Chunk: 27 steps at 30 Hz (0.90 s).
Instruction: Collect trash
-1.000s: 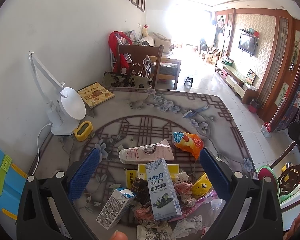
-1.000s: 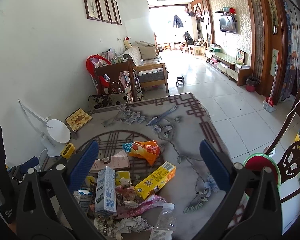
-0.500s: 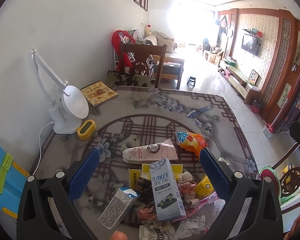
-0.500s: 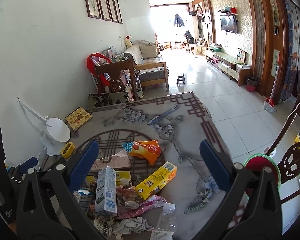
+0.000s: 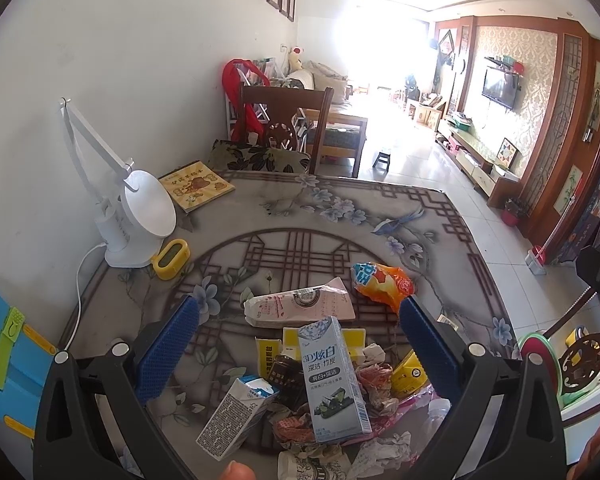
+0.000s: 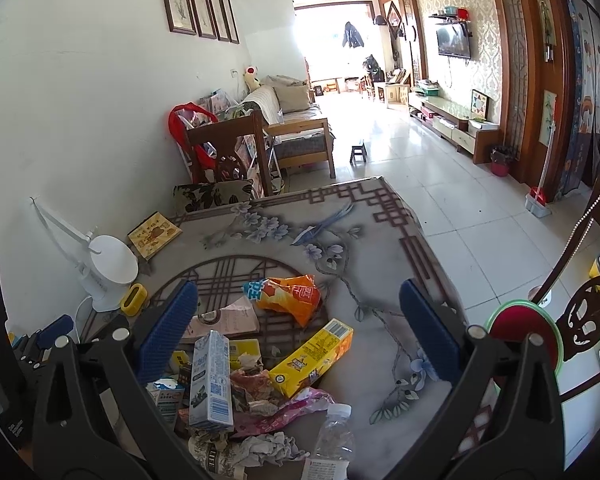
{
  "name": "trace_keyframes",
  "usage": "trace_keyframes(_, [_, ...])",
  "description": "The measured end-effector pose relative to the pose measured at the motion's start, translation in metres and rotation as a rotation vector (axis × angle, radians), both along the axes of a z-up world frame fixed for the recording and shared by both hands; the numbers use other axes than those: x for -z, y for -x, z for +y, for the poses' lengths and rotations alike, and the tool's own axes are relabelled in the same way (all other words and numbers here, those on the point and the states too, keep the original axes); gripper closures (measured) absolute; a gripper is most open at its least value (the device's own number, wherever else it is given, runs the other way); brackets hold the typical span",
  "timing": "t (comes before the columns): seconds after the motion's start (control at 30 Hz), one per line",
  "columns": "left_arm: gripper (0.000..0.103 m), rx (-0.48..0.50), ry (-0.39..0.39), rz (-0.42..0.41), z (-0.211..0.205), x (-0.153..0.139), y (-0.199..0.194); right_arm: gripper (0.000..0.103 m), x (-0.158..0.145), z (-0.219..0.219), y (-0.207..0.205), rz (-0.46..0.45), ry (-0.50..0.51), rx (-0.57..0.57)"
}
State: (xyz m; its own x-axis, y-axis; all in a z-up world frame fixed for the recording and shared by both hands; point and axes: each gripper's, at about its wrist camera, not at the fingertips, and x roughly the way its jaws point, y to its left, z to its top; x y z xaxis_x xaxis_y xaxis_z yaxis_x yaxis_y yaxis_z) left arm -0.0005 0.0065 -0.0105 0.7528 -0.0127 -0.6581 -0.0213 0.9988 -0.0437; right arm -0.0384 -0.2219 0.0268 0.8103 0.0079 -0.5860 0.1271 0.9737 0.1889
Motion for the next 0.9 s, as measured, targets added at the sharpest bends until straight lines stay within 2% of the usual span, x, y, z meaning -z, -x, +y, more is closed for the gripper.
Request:
trace_keyframes(0.47, [0.008, -0.002, -0.007, 0.01, 0.004, 0.002, -0.002, 0.003, 0.006, 0.0, -0.005, 0.029, -0.026, -0.003])
trace_keyframes(0.63, [0.008, 0.058, 0.047, 0.041, 0.004, 0.013, -0.005, 0.003, 0.01, -0.002, -0.006, 0.042, -0.045, 0.001])
trace_keyframes(0.7, [0.008, 0.073, 0.103, 0.101, 0.007, 0.032, -0.012, 0.003, 0.012, -0.005, -0.006, 0.048, -0.048, 0.009])
trace_keyframes(0.77, [0.008, 0.092, 0.121, 0.174, 0.004, 0.056, -0.021, 0.003, 0.014, -0.008, -0.005, 0.051, -0.049, 0.017])
trace_keyframes(0.83, [0.018, 0.127, 0.129, 0.278, -0.005, 0.085, -0.033, 0.003, 0.016, -0.012, -0.005, 0.057, -0.05, 0.031])
trace_keyframes(0.9, [0.022, 0.134, 0.132, 0.38, -0.01, 0.116, -0.044, 0.003, 0.021, -0.018, -0.005, 0.07, -0.059, 0.045])
